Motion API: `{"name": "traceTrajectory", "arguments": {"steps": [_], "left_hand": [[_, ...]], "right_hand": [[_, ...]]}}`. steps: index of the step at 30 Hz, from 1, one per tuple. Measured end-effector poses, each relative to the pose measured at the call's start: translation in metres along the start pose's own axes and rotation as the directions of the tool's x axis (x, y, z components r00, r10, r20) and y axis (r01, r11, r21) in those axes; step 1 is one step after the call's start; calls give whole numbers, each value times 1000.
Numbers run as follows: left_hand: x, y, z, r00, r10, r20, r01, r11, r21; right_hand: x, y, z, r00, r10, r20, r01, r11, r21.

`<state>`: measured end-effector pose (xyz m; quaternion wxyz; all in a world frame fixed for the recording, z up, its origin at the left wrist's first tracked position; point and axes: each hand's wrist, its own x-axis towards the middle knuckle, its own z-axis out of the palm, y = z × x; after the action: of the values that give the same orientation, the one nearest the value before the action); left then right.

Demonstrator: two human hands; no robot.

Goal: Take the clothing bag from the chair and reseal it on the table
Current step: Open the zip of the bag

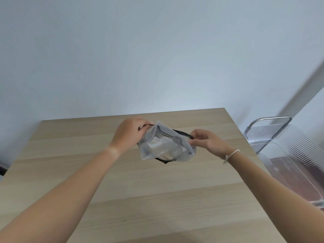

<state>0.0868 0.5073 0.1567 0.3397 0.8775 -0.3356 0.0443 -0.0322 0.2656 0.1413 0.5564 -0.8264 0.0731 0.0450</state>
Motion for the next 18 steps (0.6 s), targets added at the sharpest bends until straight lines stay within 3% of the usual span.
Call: {"name": "traceTrajectory", "arguments": {"steps": [3, 6, 8, 12, 18], "left_hand": [[-1, -4, 2, 999, 13, 30, -13, 1000, 1], [-2, -2, 5, 998, 49, 46, -48, 999, -18], [-2, -1, 7, 996, 79, 37, -78, 997, -27], [-1, -1, 3, 999, 36, -5, -36, 996, -80], [2, -5, -5, 994, -107, 25, 110, 979, -170]], "right_hand": [[1, -2, 1, 974, -54, -222, -3, 968, -250], [2, -8, 5, 864, -163, -477, -64, 903, -425], [3, -13, 7, 807, -210, -552, -82, 885, -457], [2, -20, 12, 773, -241, -586, -82, 879, -470], [1, -25, 20, 839, -218, -498, 16, 926, -378]]}}
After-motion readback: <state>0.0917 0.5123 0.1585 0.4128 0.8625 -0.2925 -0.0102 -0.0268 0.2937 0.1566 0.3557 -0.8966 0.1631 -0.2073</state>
